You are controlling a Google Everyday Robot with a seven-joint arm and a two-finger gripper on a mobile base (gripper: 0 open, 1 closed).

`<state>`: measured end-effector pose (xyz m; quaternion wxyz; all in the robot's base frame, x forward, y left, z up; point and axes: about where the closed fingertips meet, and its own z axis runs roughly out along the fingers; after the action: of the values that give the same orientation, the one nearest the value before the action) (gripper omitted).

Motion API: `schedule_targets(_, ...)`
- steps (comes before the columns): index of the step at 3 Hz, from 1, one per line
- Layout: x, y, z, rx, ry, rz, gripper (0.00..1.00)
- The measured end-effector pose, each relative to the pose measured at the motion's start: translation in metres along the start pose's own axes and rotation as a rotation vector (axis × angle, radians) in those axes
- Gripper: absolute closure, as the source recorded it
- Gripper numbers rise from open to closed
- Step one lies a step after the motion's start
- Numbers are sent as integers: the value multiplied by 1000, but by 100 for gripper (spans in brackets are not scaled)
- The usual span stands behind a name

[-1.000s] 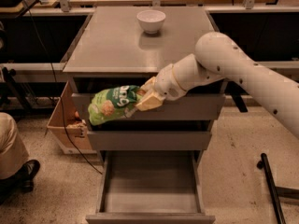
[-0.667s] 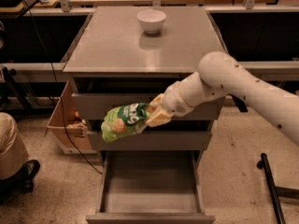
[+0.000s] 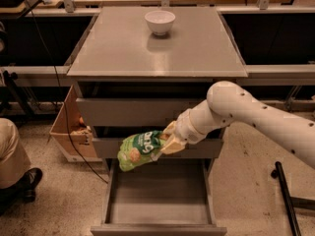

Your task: Place green rice chip bag into bottom drawer

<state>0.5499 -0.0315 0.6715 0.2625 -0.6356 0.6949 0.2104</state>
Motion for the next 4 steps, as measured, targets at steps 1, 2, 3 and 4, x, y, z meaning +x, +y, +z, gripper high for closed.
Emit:
schedule_targets(1, 19, 12, 14, -4, 51, -24, 100)
schedule_targets(2, 115, 10, 48, 13, 89, 29, 100)
schedule_targets(3, 183, 3, 85, 11, 72, 58, 100)
schedule_targets(4, 245, 1, 124, -8, 64, 77, 100)
